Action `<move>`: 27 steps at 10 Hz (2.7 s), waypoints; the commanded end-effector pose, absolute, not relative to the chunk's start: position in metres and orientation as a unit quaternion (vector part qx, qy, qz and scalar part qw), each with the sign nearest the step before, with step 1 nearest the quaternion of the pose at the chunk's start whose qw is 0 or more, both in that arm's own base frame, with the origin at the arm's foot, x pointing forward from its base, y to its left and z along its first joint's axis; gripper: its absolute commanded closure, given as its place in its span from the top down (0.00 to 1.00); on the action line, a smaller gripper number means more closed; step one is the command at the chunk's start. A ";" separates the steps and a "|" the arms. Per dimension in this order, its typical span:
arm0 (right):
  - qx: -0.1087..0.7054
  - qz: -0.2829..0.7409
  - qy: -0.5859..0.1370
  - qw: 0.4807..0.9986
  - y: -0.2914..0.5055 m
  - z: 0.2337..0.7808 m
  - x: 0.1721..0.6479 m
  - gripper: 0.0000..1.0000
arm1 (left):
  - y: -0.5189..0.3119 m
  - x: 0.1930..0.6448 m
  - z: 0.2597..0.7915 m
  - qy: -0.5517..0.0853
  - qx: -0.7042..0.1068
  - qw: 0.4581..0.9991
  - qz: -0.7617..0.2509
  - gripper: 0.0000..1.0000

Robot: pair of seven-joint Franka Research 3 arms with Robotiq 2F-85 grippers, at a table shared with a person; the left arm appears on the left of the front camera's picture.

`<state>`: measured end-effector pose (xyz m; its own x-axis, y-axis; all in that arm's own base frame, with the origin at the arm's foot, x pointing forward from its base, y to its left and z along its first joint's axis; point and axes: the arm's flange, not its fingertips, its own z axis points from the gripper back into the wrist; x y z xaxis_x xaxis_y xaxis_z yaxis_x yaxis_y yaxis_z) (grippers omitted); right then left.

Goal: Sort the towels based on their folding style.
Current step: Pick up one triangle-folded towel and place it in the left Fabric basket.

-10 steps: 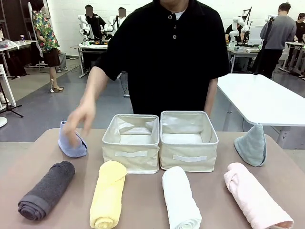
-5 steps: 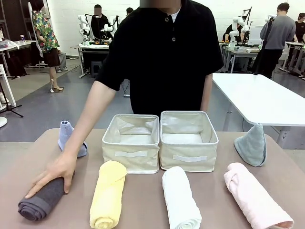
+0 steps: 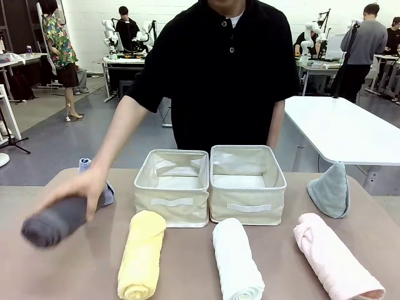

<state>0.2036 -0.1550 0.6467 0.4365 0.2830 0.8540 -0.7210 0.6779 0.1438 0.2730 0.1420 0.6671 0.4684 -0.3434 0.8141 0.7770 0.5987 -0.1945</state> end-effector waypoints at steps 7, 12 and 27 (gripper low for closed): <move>0.261 0.315 -0.431 0.804 -0.153 0.647 0.207 1.00 | 0.065 0.355 0.660 -0.242 -0.151 0.927 -0.243 1.00; 0.261 0.315 -0.431 0.804 -0.153 0.647 0.207 1.00 | -0.039 0.465 0.591 -0.040 -0.003 0.999 -0.024 1.00; 0.261 0.315 -0.431 0.804 -0.153 0.647 0.207 1.00 | -0.065 0.532 0.497 -0.041 0.031 0.988 0.144 1.00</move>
